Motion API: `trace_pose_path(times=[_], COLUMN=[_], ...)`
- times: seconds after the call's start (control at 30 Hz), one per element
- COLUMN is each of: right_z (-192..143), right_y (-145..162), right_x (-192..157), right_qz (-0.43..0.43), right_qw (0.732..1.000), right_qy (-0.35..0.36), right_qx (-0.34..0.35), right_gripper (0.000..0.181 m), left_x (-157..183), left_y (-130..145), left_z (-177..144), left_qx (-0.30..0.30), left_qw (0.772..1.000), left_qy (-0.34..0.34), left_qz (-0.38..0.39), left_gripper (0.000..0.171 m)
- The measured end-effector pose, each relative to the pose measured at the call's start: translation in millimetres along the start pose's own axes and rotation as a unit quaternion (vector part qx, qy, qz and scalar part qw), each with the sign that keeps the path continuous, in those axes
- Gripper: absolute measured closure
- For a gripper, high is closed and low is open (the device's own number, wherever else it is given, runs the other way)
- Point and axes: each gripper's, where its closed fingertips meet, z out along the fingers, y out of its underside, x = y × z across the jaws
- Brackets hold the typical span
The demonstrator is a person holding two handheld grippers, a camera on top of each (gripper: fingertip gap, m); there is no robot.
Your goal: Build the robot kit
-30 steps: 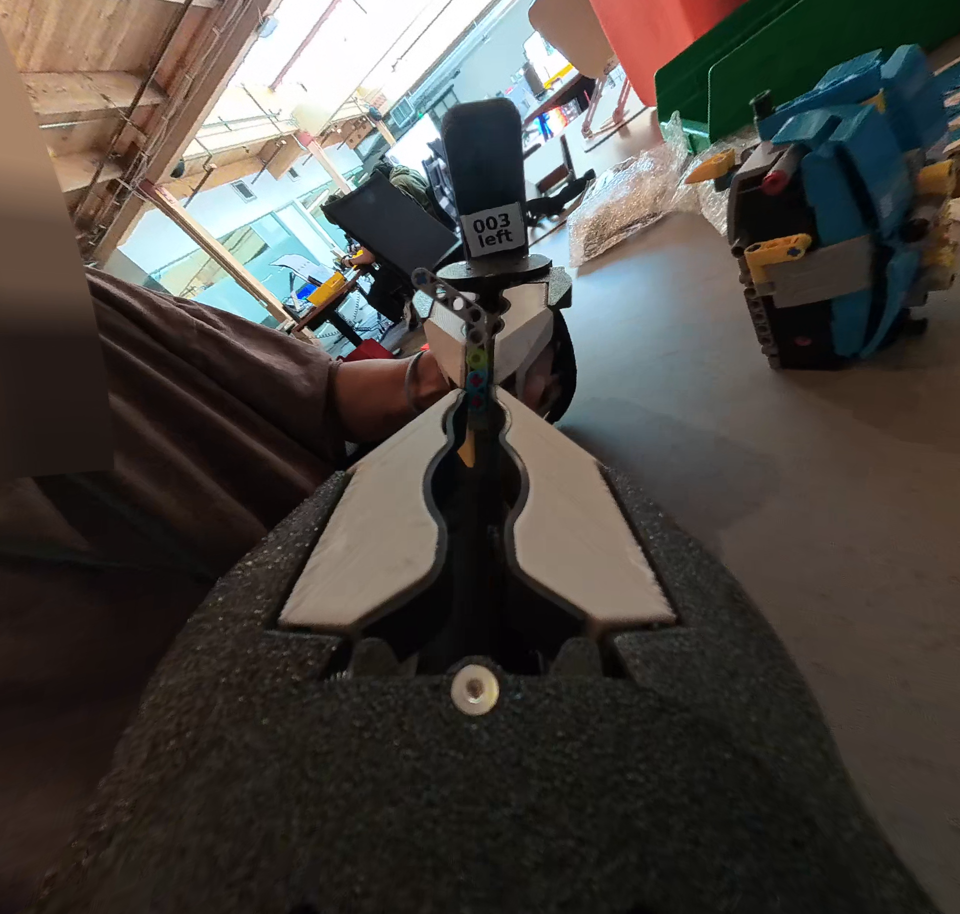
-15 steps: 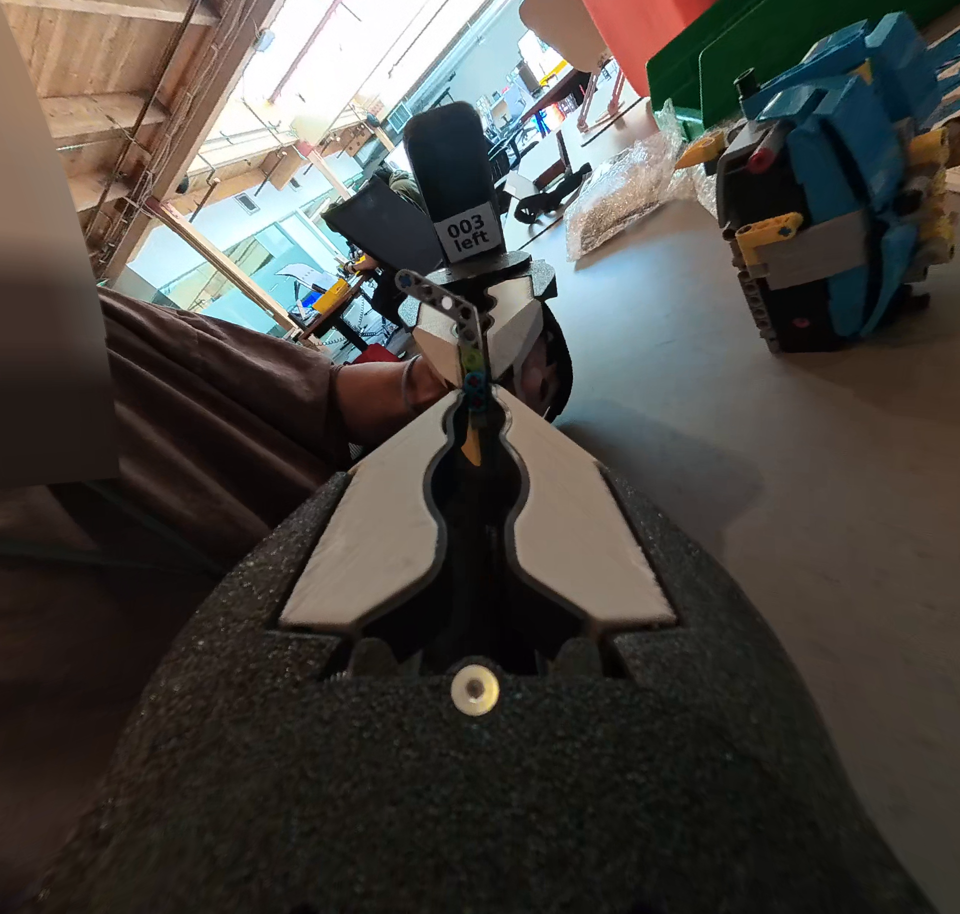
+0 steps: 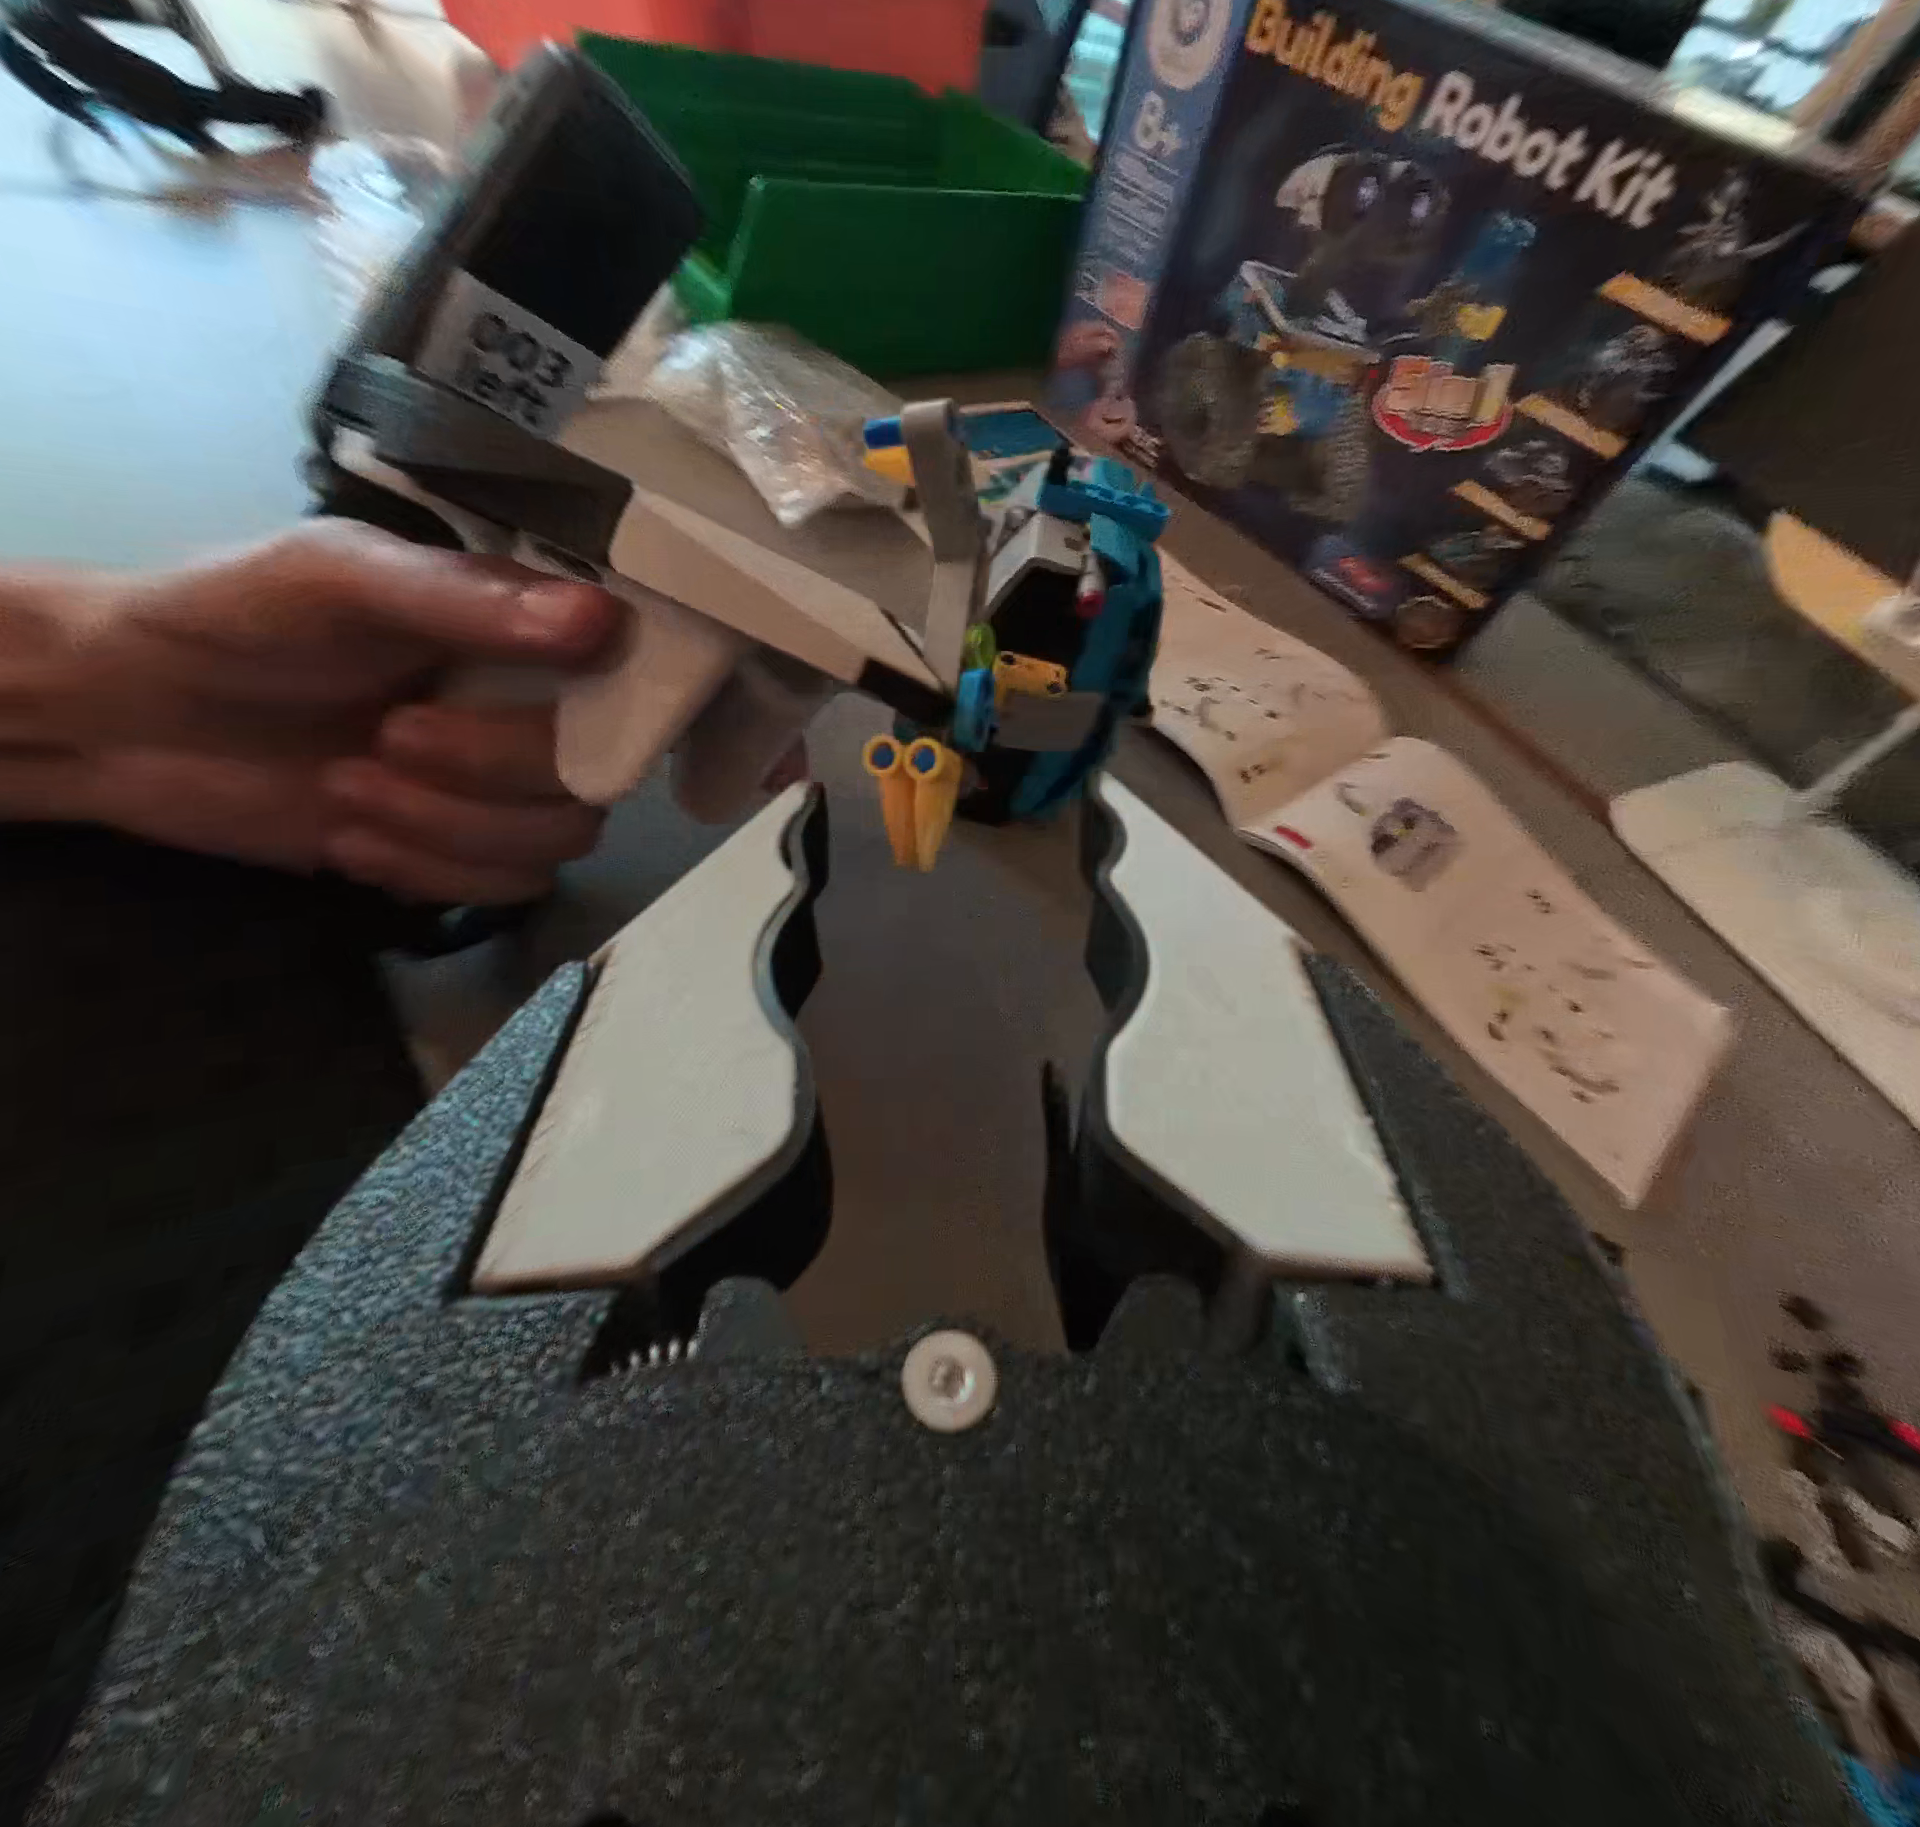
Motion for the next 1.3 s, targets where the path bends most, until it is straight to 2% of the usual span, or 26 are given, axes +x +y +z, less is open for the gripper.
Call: trace_pose_path(times=[0.07, 0.13, 0.17, 0.33, 0.53, 0.67, 0.77, 0.9, 1.1, 1.3], right_z=[7, 5, 7, 7, 3, 1, -4, -3, 5, 4], right_y=[-2, -10, -7, 8, 12, 13, 8, 5, 17, 17], right_x=[-5, -3, -2, 2, 5, 4, 3, 4, 10, 11], right_qz=[-0.022, -0.05, -0.06, -0.105, -0.187, -0.187, -0.175, -0.187, -0.126, -0.151], right_qw=[1.0, 0.997, 0.997, 0.992, 0.978, 0.977, 0.981, 0.979, 0.987, 0.983], right_qy=[0.02, 0.048, 0.055, 0.049, 0.059, 0.047, 0.037, 0.059, 0.056, 0.069], right_qx=[0.0, 0.019, 0.005, -0.051, -0.069, -0.087, -0.074, -0.048, -0.077, -0.082], right_gripper=[0.133, 0.155, 0.158, 0.163, 0.163, 0.164, 0.165, 0.165, 0.161, 0.165], left_x=[1, 0, -2, -8, -8, -6, -1, 0, -11, -10], left_y=[4, 7, 9, 6, 12, 14, 14, 10, 6, 5], left_z=[2, 3, 3, 1, 4, 5, 6, 5, 1, 1], left_qx=[-0.01, -0.016, -0.02, -0.019, -0.037, -0.04, -0.036, -0.027, -0.019, -0.016], left_qw=[1.0, 0.999, 0.999, 0.999, 0.996, 0.995, 0.994, 0.994, 0.991, 0.992], left_qy=[-0.003, -0.014, -0.023, -0.034, -0.047, -0.049, -0.042, -0.049, -0.083, -0.079], left_qz=[0.01, 0.024, 0.028, 0.027, 0.061, 0.073, 0.089, 0.097, 0.101, 0.097], left_gripper=[0.165, 0.165, 0.165, 0.161, 0.165, 0.164, 0.164, 0.165, 0.165, 0.165])
